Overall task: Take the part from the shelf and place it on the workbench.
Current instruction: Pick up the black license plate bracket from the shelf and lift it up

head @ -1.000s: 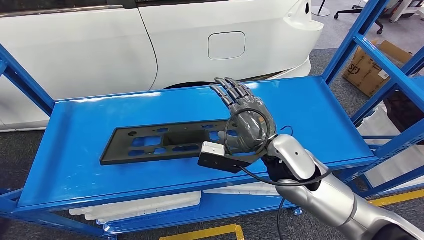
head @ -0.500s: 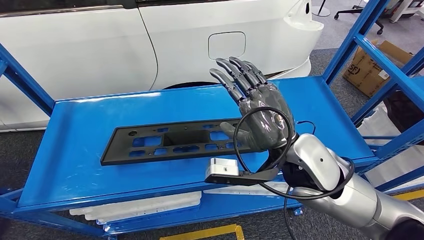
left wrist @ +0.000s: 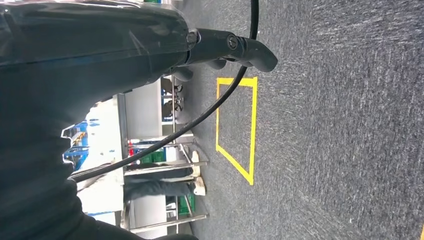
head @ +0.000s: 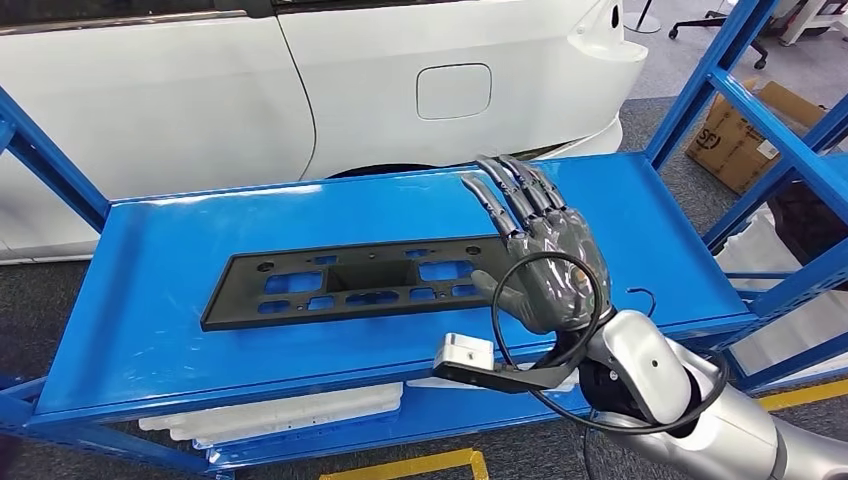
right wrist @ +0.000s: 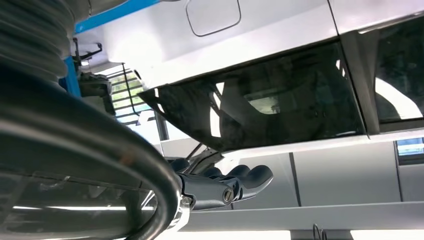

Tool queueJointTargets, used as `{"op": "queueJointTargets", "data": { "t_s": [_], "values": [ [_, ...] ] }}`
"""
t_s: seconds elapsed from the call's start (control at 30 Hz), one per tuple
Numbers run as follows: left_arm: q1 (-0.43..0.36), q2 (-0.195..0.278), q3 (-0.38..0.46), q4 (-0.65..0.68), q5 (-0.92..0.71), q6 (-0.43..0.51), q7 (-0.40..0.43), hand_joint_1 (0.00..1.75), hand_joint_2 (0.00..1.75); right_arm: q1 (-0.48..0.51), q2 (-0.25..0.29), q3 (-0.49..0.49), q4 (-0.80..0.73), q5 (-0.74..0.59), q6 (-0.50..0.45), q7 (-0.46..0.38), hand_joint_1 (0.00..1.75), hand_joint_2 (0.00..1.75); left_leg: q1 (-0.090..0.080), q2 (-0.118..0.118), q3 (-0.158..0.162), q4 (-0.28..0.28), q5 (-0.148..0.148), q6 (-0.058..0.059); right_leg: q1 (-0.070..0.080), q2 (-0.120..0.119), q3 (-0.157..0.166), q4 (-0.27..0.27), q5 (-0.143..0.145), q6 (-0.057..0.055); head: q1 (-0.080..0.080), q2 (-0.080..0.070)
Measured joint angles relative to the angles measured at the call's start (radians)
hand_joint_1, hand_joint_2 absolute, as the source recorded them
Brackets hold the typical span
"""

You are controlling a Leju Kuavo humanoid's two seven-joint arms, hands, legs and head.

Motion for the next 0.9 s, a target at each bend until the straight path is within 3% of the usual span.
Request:
{"op": "queueJointTargets", "data": {
  "t_s": [0.57, 0.9],
  "values": [
    [0.001, 0.0, 0.012, 0.0, 0.001, 0.006, -0.001, 0.0, 1.75, 0.161, 0.002, -0.086, -0.025, 0.049, -0.039, 0.003, 0.0, 1.75, 0.0, 0.0, 0.0, 0.0, 0.0, 0.0, 0.0, 0.0, 0.0, 0.0, 0.0, 0.0, 0.0, 0.0],
    [0.001, 0.0, 0.019, 0.0, 0.001, 0.006, -0.007, 0.0, 1.75, 0.182, 0.049, -0.07, 0.009, 0.051, -0.025, -0.01, 0.0, 1.75, 0.0, 0.0, 0.0, 0.0, 0.0, 0.0, 0.0, 0.0, 0.0, 0.0, 0.0, 0.0, 0.0, 0.0]
  ]
}}
